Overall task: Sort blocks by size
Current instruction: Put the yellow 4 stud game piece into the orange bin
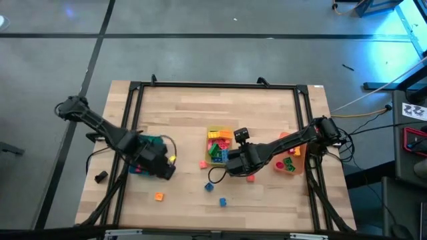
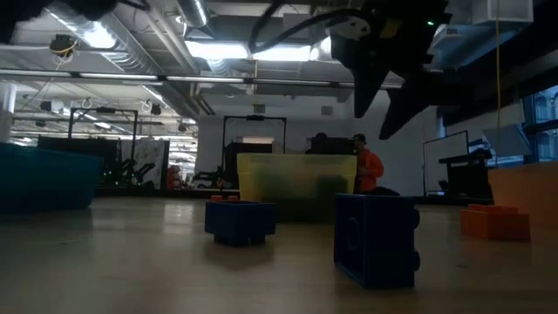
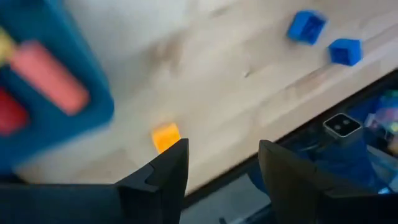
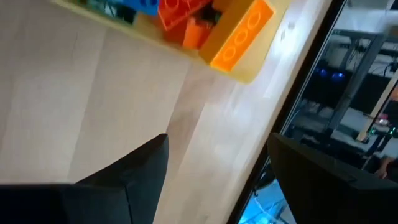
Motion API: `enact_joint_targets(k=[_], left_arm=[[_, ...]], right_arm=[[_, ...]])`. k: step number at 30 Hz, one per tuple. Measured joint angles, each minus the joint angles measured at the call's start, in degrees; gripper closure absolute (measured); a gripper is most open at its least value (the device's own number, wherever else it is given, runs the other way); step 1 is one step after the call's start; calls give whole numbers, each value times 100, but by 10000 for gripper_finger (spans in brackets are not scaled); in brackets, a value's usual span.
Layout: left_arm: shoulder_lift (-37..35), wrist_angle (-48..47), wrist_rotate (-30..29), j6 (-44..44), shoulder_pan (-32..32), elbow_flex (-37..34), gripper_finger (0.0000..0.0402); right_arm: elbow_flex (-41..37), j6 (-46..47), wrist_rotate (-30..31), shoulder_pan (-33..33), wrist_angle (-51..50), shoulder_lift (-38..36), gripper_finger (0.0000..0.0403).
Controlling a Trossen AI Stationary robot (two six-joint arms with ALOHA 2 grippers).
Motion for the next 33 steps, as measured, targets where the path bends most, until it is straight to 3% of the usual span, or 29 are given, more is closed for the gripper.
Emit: enact_joint_targets(k=[8, 12, 23, 33], left_arm=[[724, 115, 546, -1887, -1034, 0, 222], [1202, 122, 589, -2434, -1355, 0, 222], [2347, 670, 536, -2329, -1500, -2, 221], [2663, 834, 203, -2293, -1498, -2, 221]], right_arm=[[0, 470, -457, 0, -416, 2, 129], [0, 468, -593, 2, -465, 2, 129], [0, 466, -592, 2, -470, 2, 129], [0, 464, -593, 2, -468, 2, 129]])
